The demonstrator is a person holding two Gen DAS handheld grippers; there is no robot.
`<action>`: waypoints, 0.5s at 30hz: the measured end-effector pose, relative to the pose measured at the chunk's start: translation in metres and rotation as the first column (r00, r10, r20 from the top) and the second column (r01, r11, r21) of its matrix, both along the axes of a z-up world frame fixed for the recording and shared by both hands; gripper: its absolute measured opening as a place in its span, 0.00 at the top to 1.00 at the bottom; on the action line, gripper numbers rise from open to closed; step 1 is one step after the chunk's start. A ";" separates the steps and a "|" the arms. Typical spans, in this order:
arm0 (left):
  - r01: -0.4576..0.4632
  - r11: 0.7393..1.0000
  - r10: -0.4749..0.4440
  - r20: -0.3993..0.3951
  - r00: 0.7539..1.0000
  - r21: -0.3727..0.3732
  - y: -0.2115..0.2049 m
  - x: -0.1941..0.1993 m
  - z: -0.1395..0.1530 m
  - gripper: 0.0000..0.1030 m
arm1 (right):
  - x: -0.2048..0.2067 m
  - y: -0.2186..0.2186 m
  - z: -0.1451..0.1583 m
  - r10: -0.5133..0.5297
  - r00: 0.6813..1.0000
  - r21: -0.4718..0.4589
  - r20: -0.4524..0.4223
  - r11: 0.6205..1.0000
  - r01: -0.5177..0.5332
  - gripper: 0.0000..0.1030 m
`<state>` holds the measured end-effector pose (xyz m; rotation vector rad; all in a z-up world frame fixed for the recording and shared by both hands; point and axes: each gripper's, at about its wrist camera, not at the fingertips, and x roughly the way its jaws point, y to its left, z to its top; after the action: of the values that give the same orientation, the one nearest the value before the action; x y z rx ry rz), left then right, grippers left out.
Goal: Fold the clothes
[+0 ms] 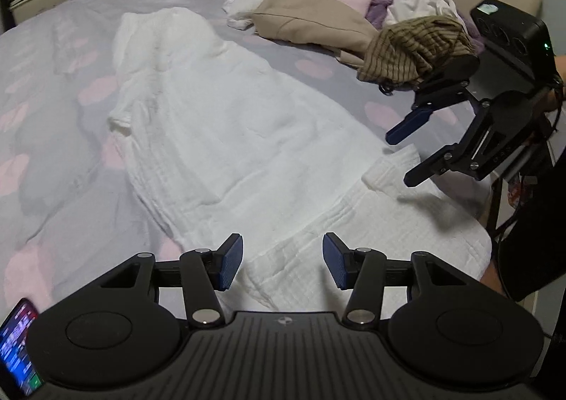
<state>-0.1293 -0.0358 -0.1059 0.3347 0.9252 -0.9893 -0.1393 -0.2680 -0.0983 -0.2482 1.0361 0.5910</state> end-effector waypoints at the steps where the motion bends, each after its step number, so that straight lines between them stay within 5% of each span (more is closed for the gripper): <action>1: -0.001 1.000 0.001 -0.009 1.000 0.007 -0.001 0.002 -0.004 0.53 | 0.002 0.000 -0.003 0.004 1.000 -0.009 -0.013 1.000 -0.004 0.49; 3: -0.008 1.000 0.008 -0.032 0.999 0.016 -0.003 0.005 -0.011 0.53 | 0.004 0.000 -0.009 0.010 0.999 -0.014 -0.037 1.000 -0.011 0.58; 15: 0.007 0.999 -0.003 -0.099 0.995 0.038 -0.004 0.006 -0.026 0.53 | -0.003 0.005 -0.018 0.034 0.999 -0.030 -0.024 0.999 -0.034 0.51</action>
<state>-0.1231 -0.0402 -0.1317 0.3228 1.0351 -1.0009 -0.1422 -0.2634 -0.1160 -0.2869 1.0663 0.6101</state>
